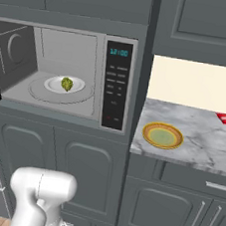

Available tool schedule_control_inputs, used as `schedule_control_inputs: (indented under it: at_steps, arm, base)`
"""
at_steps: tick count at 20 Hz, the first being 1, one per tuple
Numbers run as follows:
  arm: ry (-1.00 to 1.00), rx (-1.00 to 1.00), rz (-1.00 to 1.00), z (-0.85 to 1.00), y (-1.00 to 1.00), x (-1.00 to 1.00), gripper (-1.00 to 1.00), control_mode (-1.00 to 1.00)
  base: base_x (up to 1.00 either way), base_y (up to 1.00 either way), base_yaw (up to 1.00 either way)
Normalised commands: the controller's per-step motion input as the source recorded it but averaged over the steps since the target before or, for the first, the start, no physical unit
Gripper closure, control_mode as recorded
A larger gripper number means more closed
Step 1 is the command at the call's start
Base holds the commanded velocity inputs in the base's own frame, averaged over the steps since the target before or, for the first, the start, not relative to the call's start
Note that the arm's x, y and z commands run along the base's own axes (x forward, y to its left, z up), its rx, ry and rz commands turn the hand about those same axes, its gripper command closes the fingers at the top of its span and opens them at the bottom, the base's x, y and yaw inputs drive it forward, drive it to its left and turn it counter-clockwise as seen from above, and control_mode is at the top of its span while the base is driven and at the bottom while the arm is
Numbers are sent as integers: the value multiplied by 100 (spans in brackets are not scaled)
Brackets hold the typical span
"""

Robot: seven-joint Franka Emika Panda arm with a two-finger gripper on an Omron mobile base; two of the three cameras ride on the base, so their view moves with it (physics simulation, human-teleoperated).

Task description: Pick the broccoli from the counter and place it in the microwave. Then turn on the microwave.

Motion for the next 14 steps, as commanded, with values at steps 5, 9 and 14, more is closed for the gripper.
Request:
schedule_control_inputs:
  at_steps: [5,9,14]
  arm:
    - [-22,-12,11,-94,24,72,100,-100]
    - [-20,-8,10,-84,13,82,100,-100]
    - [-23,-7,8,-68,0,80,100,-100]
  base:
    - [0,0,0]
    - [0,0,0]
    - [0,0,0]
